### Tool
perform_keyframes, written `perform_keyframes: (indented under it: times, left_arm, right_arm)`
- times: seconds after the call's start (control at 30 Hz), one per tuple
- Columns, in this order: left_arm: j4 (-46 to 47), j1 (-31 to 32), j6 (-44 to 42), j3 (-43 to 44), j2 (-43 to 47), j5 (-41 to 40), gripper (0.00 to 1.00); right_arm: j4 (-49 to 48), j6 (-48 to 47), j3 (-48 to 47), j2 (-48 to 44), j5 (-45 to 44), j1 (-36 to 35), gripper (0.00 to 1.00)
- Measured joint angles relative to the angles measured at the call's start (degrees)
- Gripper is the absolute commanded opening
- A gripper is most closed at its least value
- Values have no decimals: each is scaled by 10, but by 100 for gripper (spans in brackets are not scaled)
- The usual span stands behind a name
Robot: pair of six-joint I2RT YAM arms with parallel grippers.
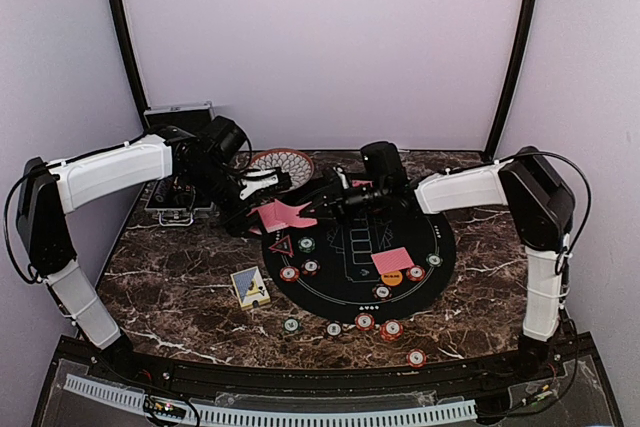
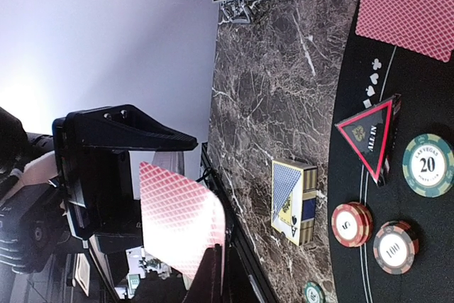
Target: Distribute texas hold em gaming equipment
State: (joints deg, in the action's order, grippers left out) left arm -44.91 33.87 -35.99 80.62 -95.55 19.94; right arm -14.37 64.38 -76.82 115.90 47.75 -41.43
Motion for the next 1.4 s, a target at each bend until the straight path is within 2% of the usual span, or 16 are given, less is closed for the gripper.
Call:
perform_keyframes:
  times: [0.17,0.37,0.53,0.73,0.93,1.13,1.23,1.4]
  left_arm:
    - [0,0,0,0,0,-1,0]
    - [0,0,0,0,0,0,0]
    - [0,0,0,0,0,0,0]
    - [0,0,0,0,0,1,0]
    - [0,0,0,0,0,2,0]
    - [0,0,0,0,0,3,0]
    - [0,0,0,0,0,3,0]
    - [0,0,0,0,0,4,0]
  right_arm:
    - [-24,21,19,-4,7,16,0]
    - [40,-37,10,-27,3,71,0]
    - [171,-128,-68,-10,-33,151,0]
    - [303,-233,-202,59,-101,223,0]
    - [359,-265,-282,136,-142,240,2]
    - [357,-251,-308,189,-157,240,4]
    - [351,-237,-313,206,-157,240,7]
    - [347,-228,-324,215,-159,240,22]
